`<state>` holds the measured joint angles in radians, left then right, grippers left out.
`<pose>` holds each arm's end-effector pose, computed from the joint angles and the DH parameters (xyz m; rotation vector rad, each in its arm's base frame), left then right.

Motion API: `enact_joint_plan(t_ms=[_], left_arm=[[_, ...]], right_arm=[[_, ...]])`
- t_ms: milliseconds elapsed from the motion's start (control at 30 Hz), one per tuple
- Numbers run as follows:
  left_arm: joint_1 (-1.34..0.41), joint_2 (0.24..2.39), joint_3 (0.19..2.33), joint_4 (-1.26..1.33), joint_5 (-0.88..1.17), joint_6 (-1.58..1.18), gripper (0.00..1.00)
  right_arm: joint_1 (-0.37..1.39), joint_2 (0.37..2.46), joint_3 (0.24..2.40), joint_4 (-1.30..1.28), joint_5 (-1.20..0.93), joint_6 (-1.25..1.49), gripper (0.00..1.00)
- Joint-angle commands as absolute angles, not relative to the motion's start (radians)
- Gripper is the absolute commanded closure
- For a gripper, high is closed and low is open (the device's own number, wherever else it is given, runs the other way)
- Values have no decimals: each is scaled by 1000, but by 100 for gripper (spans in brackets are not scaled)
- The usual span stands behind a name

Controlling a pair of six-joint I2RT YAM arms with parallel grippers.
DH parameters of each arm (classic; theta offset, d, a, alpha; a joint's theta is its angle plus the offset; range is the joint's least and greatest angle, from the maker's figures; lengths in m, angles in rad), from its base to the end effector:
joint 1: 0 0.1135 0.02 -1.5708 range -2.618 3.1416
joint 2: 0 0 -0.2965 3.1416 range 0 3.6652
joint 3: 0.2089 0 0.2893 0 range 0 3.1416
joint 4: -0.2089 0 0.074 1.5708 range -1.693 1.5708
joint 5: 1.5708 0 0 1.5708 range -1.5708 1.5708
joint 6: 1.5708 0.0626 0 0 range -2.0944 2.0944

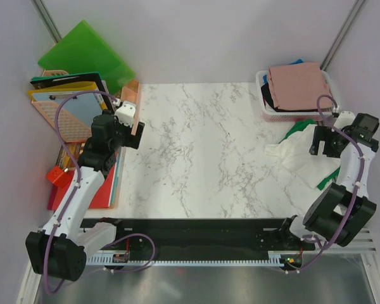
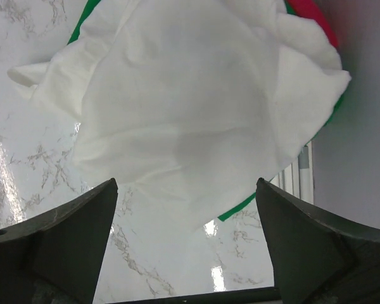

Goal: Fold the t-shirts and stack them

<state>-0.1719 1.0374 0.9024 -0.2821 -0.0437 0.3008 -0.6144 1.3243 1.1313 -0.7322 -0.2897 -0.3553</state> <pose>0.2789 -0.0456 0.3349 0.4384 1.9408 0.1268 0.2698 -0.1684 0.2986 0.1972 2.4357 -0.0655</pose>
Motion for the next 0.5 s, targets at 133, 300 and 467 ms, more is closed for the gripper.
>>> enact_joint_plan(t_ms=[133, 300, 467], left_arm=[[-169, 1035, 931, -270, -21, 316, 0], [-169, 1031, 933, -279, -18, 314, 0], [-169, 1026, 927, -281, -11, 319, 0]], right_arm=[[-577, 1500, 1157, -632, -206, -279, 2], [-535, 1670, 1186, -551, -115, -238, 2], [-508, 1788, 1135, -467, -35, -232, 2]])
